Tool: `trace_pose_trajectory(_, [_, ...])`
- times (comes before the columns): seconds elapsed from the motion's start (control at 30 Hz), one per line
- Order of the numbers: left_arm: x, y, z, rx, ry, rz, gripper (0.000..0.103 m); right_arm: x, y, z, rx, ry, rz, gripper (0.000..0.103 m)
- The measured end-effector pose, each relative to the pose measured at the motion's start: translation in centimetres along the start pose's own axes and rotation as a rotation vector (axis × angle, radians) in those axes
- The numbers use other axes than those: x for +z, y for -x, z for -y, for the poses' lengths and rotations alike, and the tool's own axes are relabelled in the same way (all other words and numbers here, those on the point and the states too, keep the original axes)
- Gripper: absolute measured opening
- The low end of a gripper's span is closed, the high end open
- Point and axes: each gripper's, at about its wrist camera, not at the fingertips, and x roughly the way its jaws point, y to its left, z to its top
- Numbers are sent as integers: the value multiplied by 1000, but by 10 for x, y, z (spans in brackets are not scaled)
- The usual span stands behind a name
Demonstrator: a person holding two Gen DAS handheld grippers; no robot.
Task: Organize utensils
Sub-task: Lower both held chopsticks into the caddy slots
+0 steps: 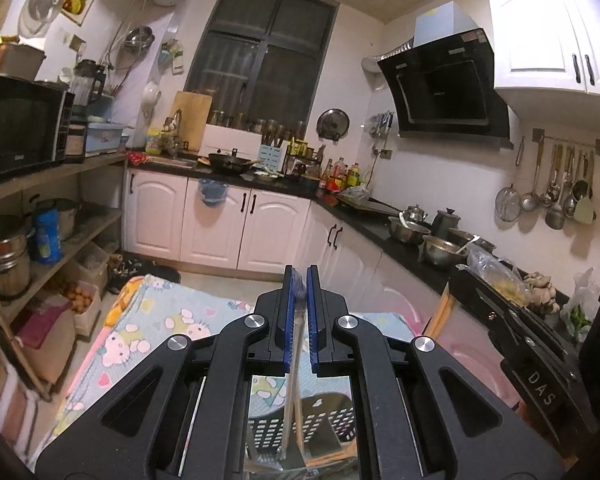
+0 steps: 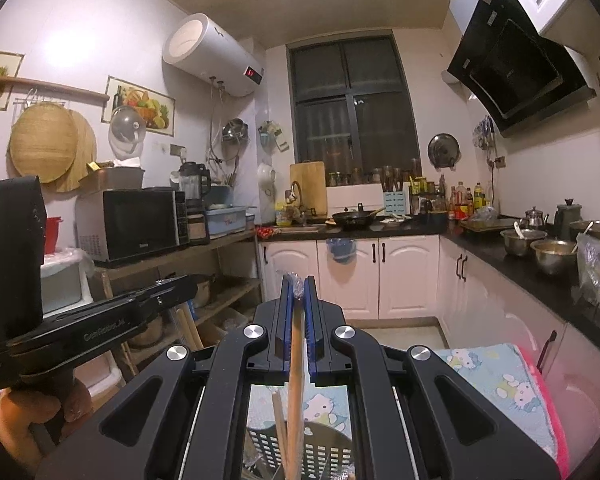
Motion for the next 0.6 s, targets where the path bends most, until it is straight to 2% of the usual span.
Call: trace_pose_trajectory(0.6, [-53,-33,-17,19,11,-119,1,-49,-36,-3,-83,29,-21,6])
